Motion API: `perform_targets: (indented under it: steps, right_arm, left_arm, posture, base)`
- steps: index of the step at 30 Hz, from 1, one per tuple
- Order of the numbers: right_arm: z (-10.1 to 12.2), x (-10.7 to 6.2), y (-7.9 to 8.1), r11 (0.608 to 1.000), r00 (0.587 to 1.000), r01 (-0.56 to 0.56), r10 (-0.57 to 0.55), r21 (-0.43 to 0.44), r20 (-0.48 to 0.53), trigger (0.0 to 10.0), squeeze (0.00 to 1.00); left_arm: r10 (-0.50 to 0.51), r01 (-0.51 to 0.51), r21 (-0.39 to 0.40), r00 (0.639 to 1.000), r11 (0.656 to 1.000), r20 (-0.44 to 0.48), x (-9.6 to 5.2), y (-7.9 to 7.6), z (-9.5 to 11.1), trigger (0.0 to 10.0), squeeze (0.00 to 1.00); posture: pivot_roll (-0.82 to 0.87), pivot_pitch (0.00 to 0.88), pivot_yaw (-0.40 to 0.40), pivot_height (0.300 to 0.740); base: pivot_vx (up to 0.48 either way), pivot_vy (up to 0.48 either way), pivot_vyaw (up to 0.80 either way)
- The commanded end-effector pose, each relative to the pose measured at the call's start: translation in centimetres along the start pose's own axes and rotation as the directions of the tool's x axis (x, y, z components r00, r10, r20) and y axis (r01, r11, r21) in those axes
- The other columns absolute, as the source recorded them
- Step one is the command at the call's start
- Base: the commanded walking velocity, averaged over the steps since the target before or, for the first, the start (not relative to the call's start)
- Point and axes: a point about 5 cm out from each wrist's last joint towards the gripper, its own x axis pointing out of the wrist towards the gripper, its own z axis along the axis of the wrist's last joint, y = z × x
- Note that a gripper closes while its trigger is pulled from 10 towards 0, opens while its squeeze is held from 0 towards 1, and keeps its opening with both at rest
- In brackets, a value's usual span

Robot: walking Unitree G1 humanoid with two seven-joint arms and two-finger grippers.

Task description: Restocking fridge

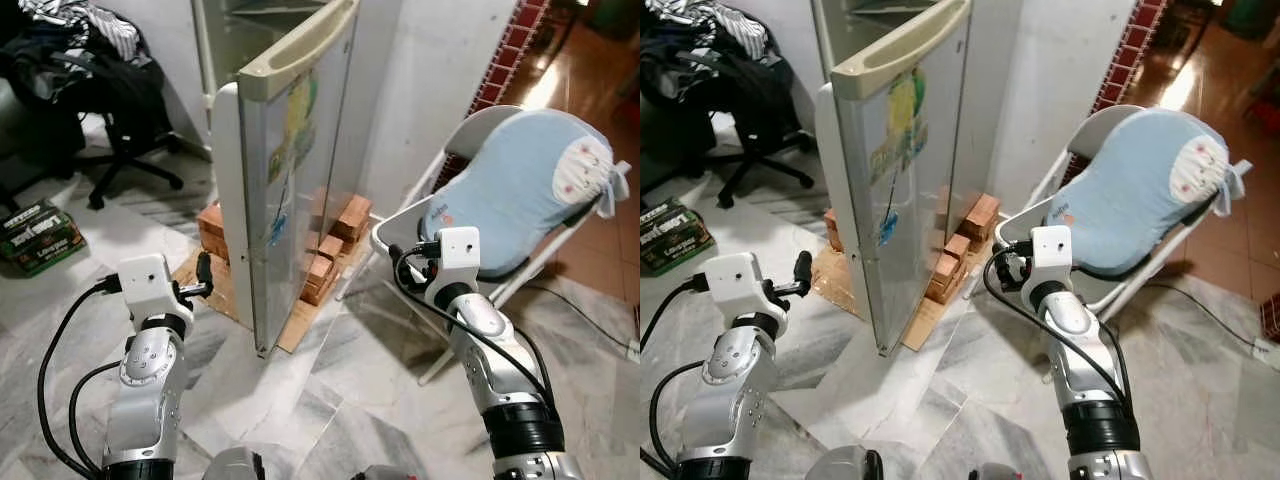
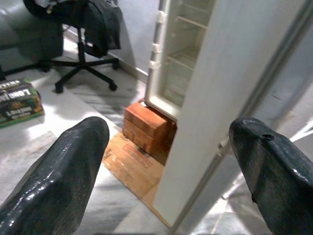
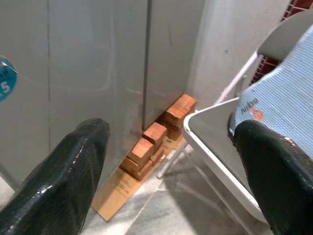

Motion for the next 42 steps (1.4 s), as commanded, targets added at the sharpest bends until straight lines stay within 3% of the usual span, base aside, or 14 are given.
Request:
perform_targets:
  steps: [1,20,42]
  right_arm:
    - [0.5,0.4,0.0,1.000,1.000,0.008,-0.008,0.004,0.019,10.0,0.00]
    - [0.6,0.8,-0.4,0.999,0.999,0.046,-0.046,0.001,0.023,10.0,0.00]
    - [1.3,2.1,-2.1,0.959,0.960,0.280,-0.279,-0.032,0.035,10.0,0.00]
  left_arm:
    - [-0.003,0.003,0.006,1.000,1.000,-0.004,0.0,-0.1,0.1,10.0,0.00]
    - [-0.028,0.028,-0.001,1.000,1.000,-0.002,-0.2,-0.3,0.1,10.0,0.00]
    - [-0.053,0.052,0.006,0.998,0.999,0.032,-0.3,-0.4,0.5,10.0,0.00]
  posture:
    - [0.03,0.011,-0.053,0.740]
    - [0.03,0.013,-0.054,0.740]
    - [0.04,0.002,-0.055,0.740]
  base:
    - [0.000,0.480,0.00]
    - [0.000,0.480,0.00]
    - [0.037,0.357,0.00]
